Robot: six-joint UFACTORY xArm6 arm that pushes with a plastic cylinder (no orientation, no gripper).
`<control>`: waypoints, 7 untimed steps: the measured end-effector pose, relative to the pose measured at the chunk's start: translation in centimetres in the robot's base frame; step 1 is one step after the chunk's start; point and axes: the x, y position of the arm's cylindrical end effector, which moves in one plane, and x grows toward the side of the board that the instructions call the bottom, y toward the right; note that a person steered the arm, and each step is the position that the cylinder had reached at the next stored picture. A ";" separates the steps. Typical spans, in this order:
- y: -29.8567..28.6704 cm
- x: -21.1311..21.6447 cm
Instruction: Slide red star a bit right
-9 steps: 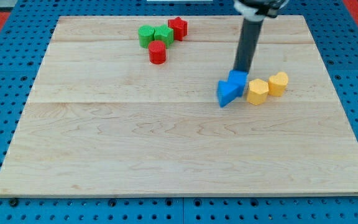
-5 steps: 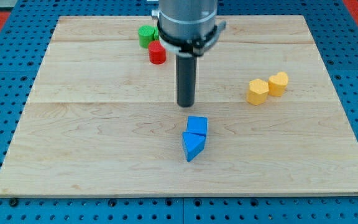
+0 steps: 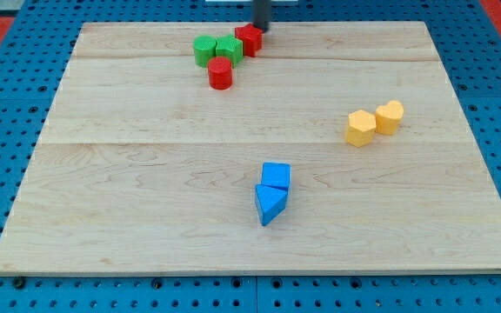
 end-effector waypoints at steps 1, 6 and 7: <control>-6.9 0.1; -0.1 3.8; 2.0 2.1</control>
